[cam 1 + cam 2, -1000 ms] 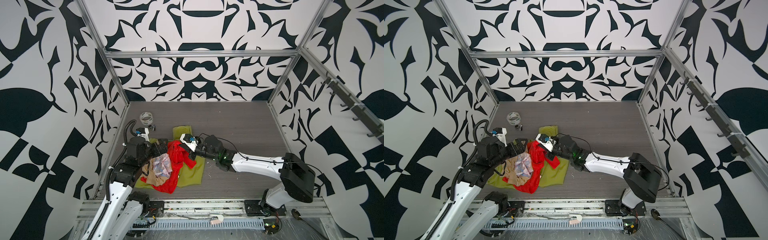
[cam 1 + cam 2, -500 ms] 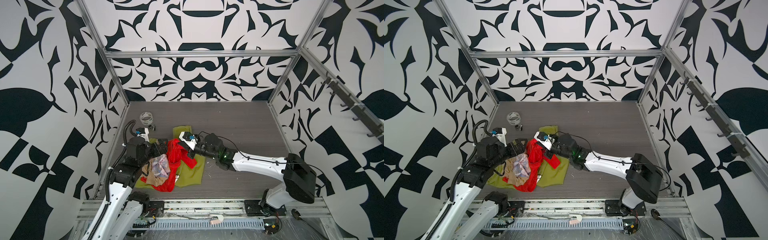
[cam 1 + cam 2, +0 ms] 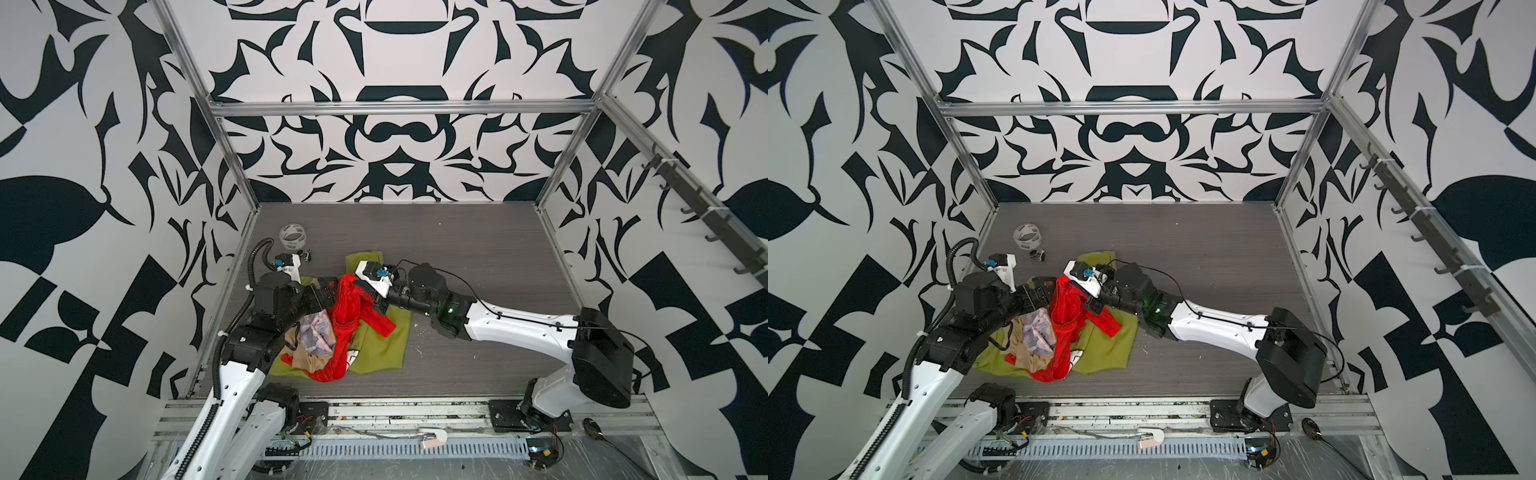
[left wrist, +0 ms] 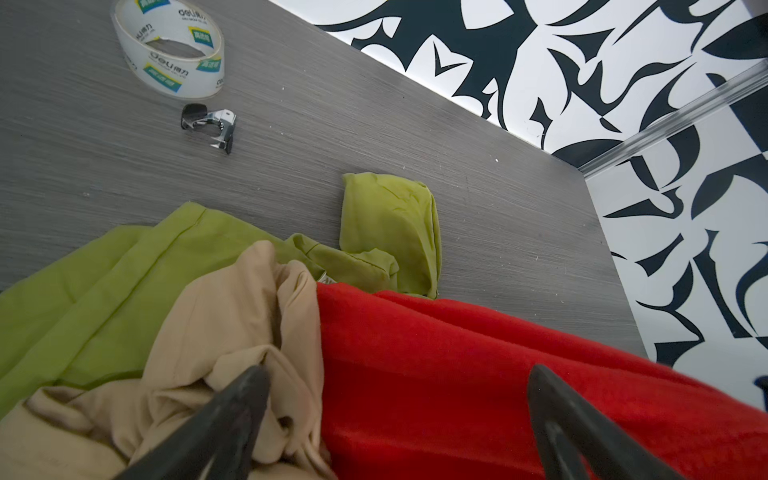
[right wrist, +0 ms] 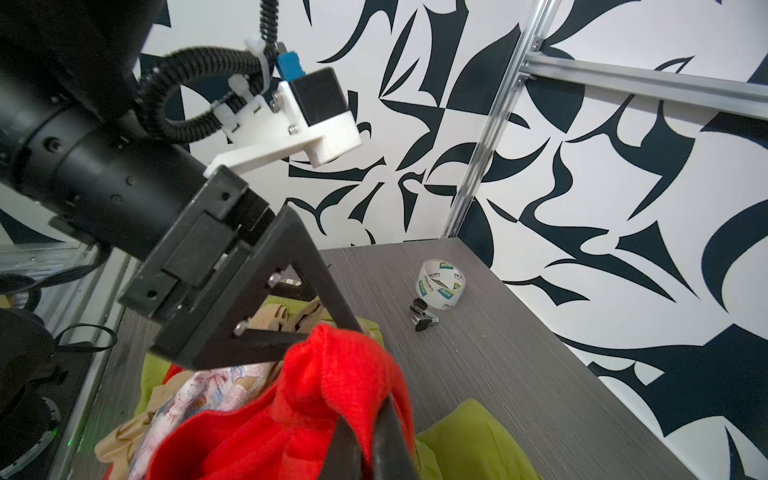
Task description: Pick out a specific cloth from the pile
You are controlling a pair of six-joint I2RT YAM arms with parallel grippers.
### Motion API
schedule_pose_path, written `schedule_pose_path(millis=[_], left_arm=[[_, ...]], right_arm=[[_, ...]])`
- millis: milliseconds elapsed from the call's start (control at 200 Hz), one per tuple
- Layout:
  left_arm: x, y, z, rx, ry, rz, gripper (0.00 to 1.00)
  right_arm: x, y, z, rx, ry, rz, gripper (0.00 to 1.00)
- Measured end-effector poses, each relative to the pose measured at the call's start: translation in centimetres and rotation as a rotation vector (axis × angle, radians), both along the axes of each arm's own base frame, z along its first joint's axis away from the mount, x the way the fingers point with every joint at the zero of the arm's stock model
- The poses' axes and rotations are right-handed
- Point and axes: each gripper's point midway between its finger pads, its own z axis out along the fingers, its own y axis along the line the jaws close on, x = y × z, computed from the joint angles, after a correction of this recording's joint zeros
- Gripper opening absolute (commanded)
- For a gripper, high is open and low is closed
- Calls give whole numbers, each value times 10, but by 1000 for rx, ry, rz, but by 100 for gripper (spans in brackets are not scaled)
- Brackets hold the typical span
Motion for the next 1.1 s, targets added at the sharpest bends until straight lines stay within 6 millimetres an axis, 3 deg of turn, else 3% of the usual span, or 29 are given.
schedule_pose_path(millis=[370,1100], left_arm=[[-3,-10,12,-26,-40,-64,99],[-8,-11,25,-41,-89,-78,99]], right_arm=[[2,0,4,-1,-22,-12,0],[4,-5,32,27,-87,-33,0]])
